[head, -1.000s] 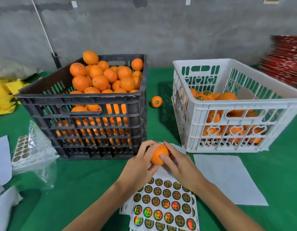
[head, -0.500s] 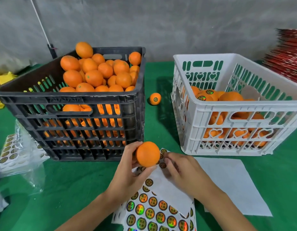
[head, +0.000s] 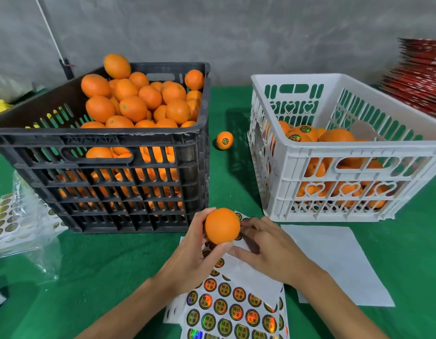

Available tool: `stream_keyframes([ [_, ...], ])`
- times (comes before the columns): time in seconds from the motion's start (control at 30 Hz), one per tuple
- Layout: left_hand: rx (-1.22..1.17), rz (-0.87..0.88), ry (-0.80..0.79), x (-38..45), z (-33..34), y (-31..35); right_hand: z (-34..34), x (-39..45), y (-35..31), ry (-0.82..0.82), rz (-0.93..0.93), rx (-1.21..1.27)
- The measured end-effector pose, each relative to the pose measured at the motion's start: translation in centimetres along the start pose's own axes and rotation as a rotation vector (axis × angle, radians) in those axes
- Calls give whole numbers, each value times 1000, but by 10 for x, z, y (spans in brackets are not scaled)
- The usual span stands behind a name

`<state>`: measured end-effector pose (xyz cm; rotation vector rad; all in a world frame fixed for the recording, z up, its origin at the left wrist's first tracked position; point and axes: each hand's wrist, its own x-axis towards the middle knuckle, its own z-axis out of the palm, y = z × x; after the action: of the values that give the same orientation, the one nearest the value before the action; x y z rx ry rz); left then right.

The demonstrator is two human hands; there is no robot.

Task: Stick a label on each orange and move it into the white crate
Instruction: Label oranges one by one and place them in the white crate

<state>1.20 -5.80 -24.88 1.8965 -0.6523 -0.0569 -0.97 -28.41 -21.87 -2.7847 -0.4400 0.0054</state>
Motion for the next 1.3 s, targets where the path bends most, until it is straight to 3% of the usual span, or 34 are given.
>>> stream_keyframes([
  [0.23, 16, -37, -27, 0, -1, -2, 1, 0, -1, 61, 11, 276],
  [0.43, -105, -63, 31, 3, 0, -8, 8, 1, -3, 113, -12, 307],
  [0.63, -125, -73, 20, 4, 1, -14, 11, 3, 4, 140, 56, 576],
  [1.13, -114, -49, 44, 6, 3, -14, 15, 4, 10, 77, -115, 401],
  [1.3, -93, -25, 41, 5, 3, -16, 14, 3, 12, 62, -128, 450],
])
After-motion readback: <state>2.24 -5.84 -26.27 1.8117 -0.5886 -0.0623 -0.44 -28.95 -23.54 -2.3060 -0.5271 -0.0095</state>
